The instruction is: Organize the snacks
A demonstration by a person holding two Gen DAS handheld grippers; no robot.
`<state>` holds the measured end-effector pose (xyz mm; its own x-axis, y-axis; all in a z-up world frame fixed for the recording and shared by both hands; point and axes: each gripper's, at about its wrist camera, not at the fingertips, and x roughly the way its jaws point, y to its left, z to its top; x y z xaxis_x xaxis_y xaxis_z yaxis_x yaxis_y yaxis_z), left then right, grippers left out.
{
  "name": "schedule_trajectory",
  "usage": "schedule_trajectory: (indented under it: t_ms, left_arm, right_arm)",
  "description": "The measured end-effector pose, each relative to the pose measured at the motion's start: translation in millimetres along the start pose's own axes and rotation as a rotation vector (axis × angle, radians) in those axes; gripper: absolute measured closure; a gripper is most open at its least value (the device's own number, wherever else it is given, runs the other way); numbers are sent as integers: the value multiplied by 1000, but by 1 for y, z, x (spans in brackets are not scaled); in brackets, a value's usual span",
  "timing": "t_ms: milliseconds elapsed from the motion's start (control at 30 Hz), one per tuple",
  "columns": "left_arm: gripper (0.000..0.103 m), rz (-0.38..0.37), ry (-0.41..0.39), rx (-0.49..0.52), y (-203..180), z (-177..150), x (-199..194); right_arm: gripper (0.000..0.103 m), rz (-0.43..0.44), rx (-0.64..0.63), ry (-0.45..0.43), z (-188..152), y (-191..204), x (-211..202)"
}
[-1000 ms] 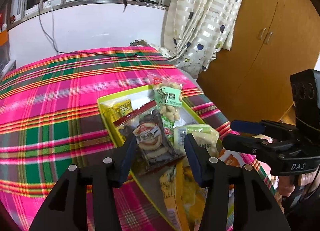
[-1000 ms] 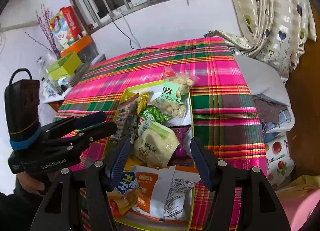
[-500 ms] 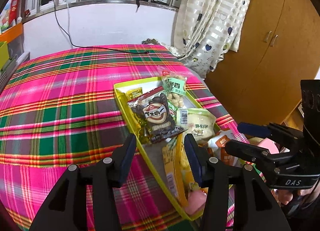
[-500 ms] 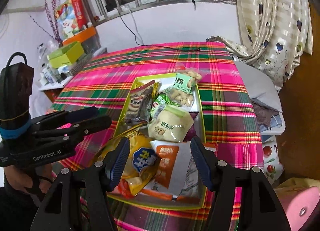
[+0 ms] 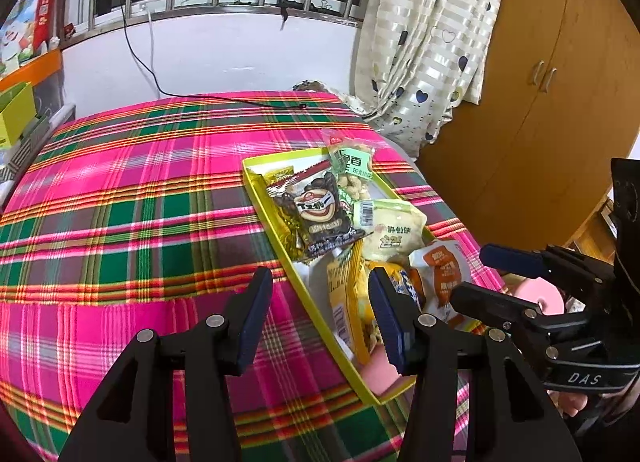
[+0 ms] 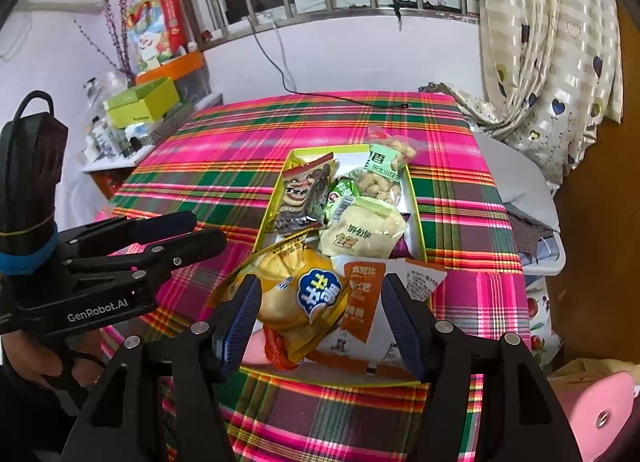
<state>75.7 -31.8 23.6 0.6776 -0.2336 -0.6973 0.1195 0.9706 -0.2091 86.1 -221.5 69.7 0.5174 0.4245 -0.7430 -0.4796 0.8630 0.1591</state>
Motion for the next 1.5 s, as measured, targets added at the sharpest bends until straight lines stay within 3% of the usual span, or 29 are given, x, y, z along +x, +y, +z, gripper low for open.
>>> schedule_trajectory:
  t_ms: [900, 1500]
  left_arm:
    - [52, 64, 43, 20, -13, -36, -14]
    - [52, 55, 72, 12, -15, -39, -3]
  right_arm:
    - [42, -31, 1, 24, -35, 11, -11]
    - [42, -32, 19, 78, -36, 2, 7]
